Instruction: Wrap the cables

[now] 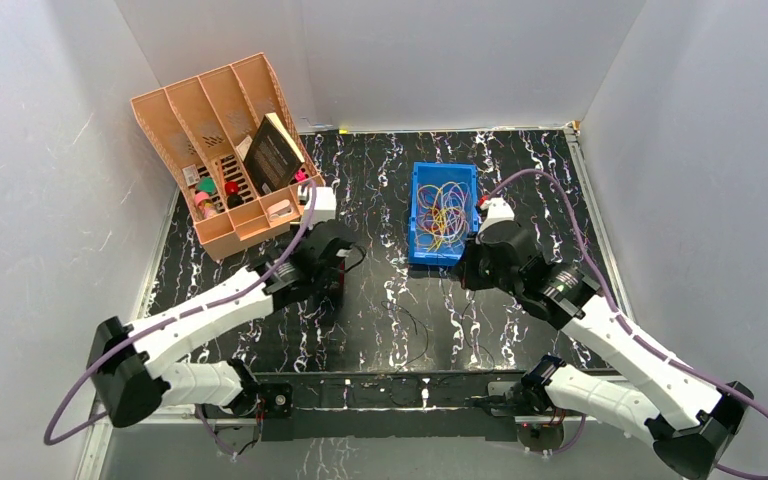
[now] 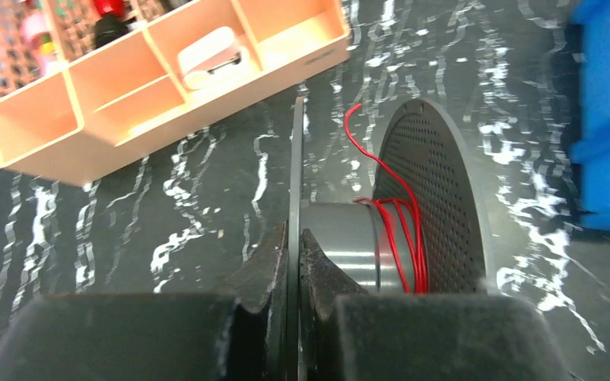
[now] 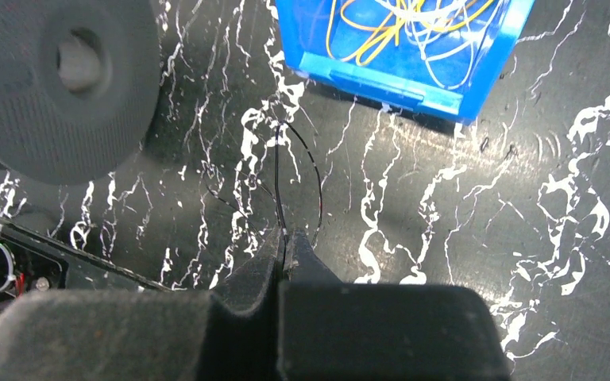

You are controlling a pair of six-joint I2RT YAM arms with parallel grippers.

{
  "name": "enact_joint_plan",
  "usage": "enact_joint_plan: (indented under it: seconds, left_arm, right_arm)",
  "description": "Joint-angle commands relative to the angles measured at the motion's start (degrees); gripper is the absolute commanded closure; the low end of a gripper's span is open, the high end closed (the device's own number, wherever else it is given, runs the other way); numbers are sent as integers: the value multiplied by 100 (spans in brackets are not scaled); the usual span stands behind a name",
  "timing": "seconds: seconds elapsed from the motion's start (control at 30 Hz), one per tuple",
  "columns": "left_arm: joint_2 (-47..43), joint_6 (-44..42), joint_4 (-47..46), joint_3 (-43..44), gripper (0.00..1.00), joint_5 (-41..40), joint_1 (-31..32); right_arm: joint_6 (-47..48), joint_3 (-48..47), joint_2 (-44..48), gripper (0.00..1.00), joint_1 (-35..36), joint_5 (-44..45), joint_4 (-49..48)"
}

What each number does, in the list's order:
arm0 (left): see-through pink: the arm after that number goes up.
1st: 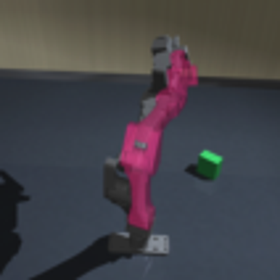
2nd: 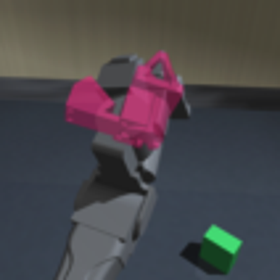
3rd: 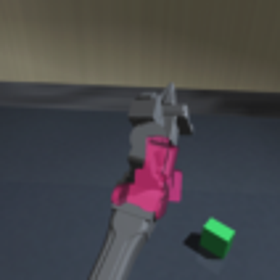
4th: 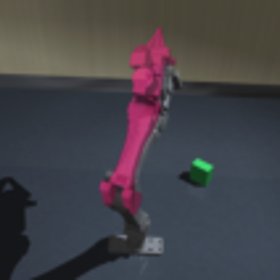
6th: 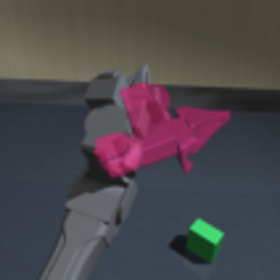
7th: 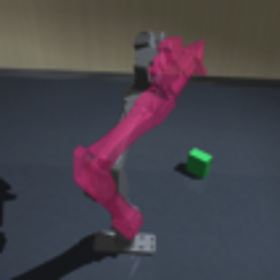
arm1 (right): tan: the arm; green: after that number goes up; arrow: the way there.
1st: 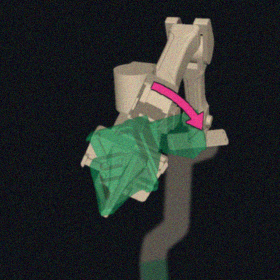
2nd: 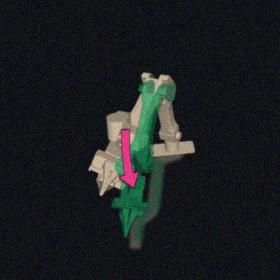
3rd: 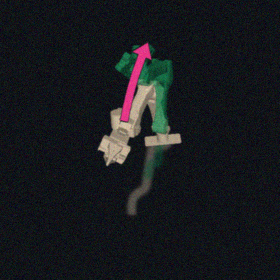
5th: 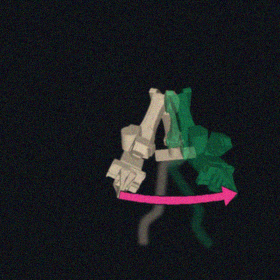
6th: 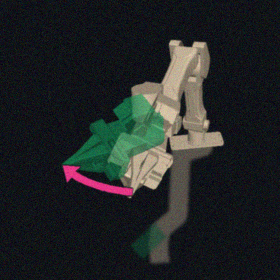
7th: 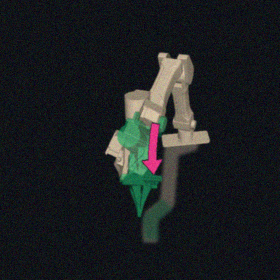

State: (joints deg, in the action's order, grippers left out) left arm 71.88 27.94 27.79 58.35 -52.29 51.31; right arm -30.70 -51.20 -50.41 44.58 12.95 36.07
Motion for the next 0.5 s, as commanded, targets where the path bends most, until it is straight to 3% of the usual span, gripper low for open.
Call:
enact_joint_plan:
  seconds: [0.0,0.47]
  left_arm:
    - [-784,-322,-1464,-547,100,730,37]
    - [-1401,-516,-3049,-1575,100,1194,29]
  right_arm:
    - [88,-491,132,100,-33,189,-172]
    - [108,-687,-113,100,-32,241,-196]
